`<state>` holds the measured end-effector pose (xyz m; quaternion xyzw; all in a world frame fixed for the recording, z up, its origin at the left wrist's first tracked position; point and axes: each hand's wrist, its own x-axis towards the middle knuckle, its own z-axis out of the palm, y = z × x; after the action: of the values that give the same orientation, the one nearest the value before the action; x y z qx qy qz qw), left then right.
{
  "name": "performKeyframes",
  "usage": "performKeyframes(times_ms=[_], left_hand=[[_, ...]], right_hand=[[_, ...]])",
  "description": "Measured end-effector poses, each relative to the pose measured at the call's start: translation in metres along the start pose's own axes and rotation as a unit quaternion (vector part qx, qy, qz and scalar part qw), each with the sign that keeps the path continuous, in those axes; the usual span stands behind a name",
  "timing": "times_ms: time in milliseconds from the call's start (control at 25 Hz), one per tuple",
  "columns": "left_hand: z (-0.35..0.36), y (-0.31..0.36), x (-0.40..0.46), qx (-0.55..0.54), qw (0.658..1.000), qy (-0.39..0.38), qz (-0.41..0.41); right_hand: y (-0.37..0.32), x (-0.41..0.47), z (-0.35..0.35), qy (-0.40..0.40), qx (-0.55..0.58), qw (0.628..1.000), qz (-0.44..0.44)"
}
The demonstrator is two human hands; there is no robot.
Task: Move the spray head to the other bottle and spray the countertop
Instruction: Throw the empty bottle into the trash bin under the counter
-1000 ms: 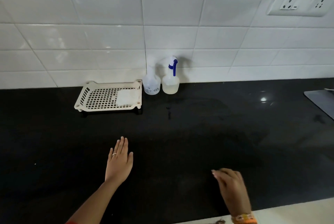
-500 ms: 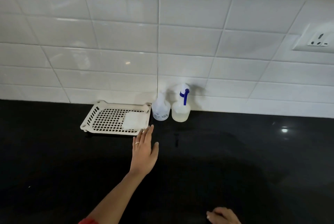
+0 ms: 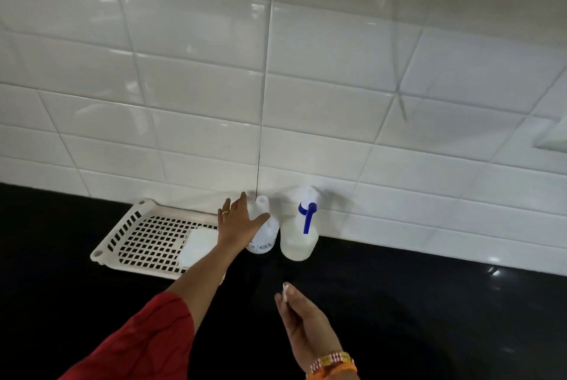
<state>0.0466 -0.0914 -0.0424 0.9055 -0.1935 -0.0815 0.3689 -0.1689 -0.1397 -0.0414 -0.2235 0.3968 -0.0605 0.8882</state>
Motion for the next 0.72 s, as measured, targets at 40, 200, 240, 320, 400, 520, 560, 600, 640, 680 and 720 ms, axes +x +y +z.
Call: performKeyframes(times_ms=[40,200,240,320,400,520,560,600,640,680,720], left_hand=[[0.004,-0.001,0.008,-0.016,1.000,0.001,-0.003],[0.014,-0.006,0.009,-0.089,0.996,0.011,-0.002],[0.013,-0.005,0.002,-0.101,0.995,0.005,0.001],[0.008,-0.001,-0.017,-0.127,0.992,0.002,0.015],[-0.003,0.006,-0.043,-0.152,0.988,0.013,0.035],[-0.025,0.011,-0.100,-0.177,0.983,0.021,0.034],[-0.032,0.008,-0.120,-0.184,0.982,0.018,0.029],[-0.040,0.002,-0.142,-0.193,0.981,0.014,0.023],[-0.049,-0.007,-0.166,-0.206,0.978,0.010,0.017],[-0.060,-0.019,-0.188,-0.224,0.974,0.007,0.006],[-0.072,-0.033,-0.211,-0.244,0.970,0.012,-0.008]], right_hand=[[-0.005,0.011,0.007,-0.002,0.009,1.000,-0.001],[-0.014,0.040,0.022,0.007,0.040,0.999,-0.009],[-0.014,0.041,0.024,0.010,0.048,0.999,-0.009],[-0.014,0.037,0.025,0.014,0.066,0.998,-0.020],[-0.009,0.028,0.021,0.014,0.065,0.997,-0.030],[0.002,0.006,0.009,0.037,0.034,0.998,-0.040],[0.006,-0.002,0.006,0.045,0.019,0.998,-0.041],[0.012,-0.012,0.004,0.055,0.007,0.998,-0.041],[0.022,-0.021,0.002,0.055,-0.006,0.998,-0.042],[0.032,-0.029,0.001,0.045,-0.024,0.998,-0.040],[0.045,-0.036,0.000,0.028,-0.043,0.998,-0.033]])
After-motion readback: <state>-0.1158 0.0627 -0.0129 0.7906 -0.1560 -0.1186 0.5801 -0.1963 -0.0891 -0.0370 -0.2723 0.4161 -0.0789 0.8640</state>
